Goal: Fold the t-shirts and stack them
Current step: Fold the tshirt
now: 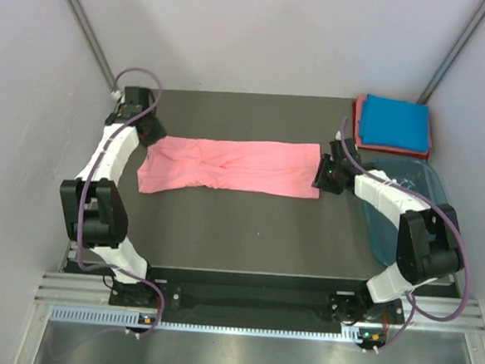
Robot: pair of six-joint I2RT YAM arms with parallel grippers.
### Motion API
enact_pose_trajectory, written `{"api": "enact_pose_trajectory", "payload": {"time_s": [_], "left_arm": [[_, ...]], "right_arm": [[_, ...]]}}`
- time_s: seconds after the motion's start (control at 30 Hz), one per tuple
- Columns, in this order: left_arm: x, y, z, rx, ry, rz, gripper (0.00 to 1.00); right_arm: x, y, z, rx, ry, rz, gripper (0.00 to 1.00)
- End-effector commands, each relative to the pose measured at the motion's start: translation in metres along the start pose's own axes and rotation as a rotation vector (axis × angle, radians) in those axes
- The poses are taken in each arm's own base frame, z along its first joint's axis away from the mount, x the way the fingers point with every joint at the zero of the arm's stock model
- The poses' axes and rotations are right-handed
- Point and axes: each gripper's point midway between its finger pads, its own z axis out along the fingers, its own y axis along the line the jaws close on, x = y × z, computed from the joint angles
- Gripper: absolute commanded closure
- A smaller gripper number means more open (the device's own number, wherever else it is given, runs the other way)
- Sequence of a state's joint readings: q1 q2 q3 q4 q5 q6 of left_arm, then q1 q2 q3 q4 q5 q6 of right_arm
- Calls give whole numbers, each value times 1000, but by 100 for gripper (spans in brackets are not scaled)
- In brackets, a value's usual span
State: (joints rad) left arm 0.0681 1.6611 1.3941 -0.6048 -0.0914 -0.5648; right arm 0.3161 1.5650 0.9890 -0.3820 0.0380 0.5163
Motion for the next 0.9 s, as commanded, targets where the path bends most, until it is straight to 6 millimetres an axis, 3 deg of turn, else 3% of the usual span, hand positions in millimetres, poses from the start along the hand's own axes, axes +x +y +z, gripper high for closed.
{"api": "enact_pose_trajectory", "payload": {"time_s": [0.0, 0.1, 0.17, 0.2, 0.23, 0.3, 0.33, 0.63, 0.87], "left_arm": [[1, -22, -2, -78, -15, 151, 62], [9, -43, 8, -81, -11, 193, 61], [27, -57, 21, -80, 31, 232, 61], [24, -68, 22, -70, 22, 235, 61], [34, -68, 37, -108, 43, 254, 61], [42, -86, 43, -107, 48, 279, 61], [53, -89, 55, -128, 64, 302, 61], [68, -101, 94, -199, 77, 309, 63], [70, -96, 98, -247, 69, 320, 67]], "right_arm": [[-22, 22, -21, -87, -76, -35, 59], [-26, 22, -24, -94, -90, -47, 59], [-26, 27, -26, -118, -86, -55, 59], [-26, 28, -27, -122, -86, -66, 58], [-28, 28, -27, -124, -90, -67, 58], [-30, 30, -29, -129, -95, -73, 58], [-32, 32, -30, -135, -98, -78, 58], [-36, 36, -33, -160, -116, -94, 58], [-36, 35, -30, -156, -115, -99, 58]]}}
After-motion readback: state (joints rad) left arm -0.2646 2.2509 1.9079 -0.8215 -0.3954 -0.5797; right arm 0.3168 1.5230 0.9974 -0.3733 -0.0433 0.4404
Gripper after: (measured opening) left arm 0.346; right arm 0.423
